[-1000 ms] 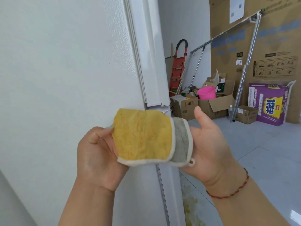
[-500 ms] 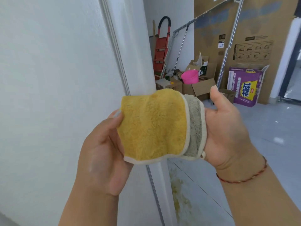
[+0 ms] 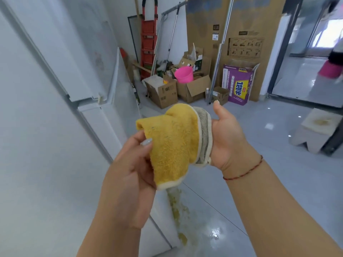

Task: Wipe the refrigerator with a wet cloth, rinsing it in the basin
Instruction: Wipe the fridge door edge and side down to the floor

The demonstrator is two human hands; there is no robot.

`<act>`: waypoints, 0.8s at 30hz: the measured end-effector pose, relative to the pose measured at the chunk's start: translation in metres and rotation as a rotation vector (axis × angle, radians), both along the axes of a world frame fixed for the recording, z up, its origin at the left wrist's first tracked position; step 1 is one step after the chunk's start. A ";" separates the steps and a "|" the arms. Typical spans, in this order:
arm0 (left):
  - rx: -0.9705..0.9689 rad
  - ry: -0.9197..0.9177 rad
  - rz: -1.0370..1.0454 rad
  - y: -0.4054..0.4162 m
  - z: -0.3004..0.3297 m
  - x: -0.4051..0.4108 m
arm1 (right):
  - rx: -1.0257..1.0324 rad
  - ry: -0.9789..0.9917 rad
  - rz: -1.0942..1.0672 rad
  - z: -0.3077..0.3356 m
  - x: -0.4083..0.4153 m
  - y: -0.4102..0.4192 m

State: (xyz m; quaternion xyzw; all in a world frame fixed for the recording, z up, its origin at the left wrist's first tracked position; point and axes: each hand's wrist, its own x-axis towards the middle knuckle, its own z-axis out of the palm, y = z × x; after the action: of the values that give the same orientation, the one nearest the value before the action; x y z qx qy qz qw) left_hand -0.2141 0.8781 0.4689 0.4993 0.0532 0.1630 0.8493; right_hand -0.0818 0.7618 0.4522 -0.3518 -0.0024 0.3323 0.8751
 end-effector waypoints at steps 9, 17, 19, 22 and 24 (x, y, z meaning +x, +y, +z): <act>-0.046 0.245 -0.122 -0.071 0.081 0.076 | -0.132 0.137 -0.196 0.082 0.032 -0.101; -0.034 0.395 -0.282 -0.167 0.099 0.133 | -0.489 0.149 -0.436 0.092 0.055 -0.214; -0.010 0.403 -0.312 -0.192 0.099 0.143 | -0.675 0.107 -0.523 0.091 0.051 -0.241; 0.044 0.423 -0.366 -0.231 0.094 0.154 | -0.777 0.029 -0.626 0.093 0.041 -0.279; 0.066 0.449 -0.399 -0.256 0.090 0.161 | -0.768 -0.031 -0.630 0.096 0.033 -0.294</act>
State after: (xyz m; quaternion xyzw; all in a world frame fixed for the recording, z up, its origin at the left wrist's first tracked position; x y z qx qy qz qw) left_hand -0.0533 0.6226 0.5592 0.5507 0.1355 -0.1199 0.8148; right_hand -0.0488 0.4674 0.5480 -0.6375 0.2136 0.0233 0.7399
